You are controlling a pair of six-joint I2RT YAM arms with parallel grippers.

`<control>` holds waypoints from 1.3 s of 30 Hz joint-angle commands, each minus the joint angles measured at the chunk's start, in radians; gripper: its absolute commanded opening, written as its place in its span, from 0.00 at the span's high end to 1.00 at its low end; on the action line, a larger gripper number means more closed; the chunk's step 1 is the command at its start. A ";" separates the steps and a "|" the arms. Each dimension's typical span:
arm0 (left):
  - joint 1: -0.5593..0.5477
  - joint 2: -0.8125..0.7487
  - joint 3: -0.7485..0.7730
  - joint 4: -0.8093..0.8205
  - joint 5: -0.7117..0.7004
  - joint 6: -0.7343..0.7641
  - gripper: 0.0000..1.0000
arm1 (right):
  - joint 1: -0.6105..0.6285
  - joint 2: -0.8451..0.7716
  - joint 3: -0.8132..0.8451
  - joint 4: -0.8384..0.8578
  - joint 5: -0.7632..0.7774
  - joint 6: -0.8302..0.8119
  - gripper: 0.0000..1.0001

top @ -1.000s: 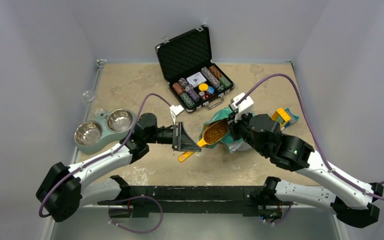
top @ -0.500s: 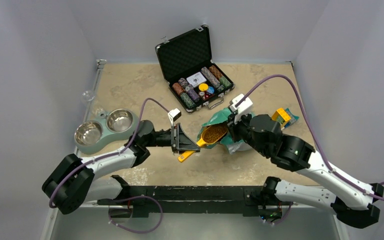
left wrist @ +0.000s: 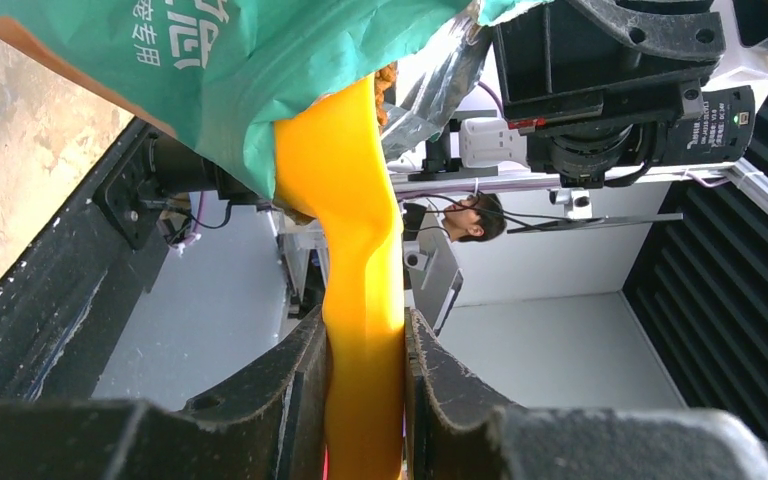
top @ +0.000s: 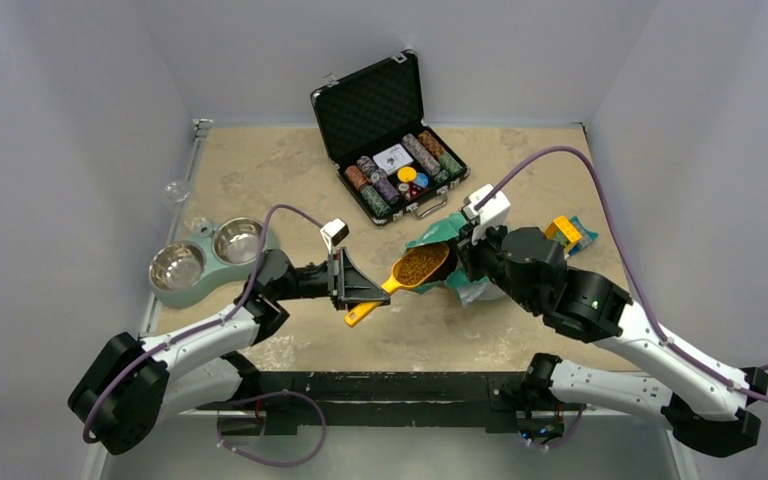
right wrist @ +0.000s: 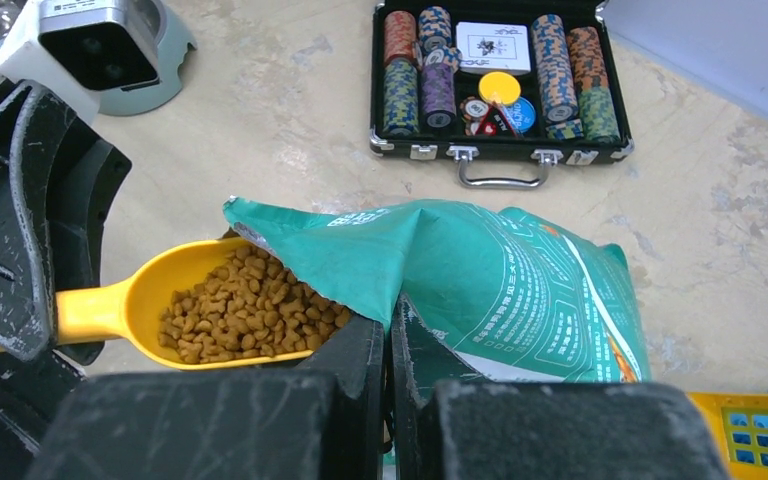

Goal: Serve the pet food

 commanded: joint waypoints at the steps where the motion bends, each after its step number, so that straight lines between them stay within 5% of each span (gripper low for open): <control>1: 0.020 -0.023 0.059 0.022 -0.005 -0.013 1.00 | -0.007 0.022 0.094 0.006 0.101 0.024 1.00; 23: 0.021 -0.273 0.089 -0.188 0.055 -0.020 1.00 | -0.048 0.136 0.203 -0.176 0.221 0.201 1.00; 39: 0.044 -0.377 0.267 -0.537 -0.135 0.101 1.00 | -0.090 0.076 0.152 -0.227 0.153 0.238 1.00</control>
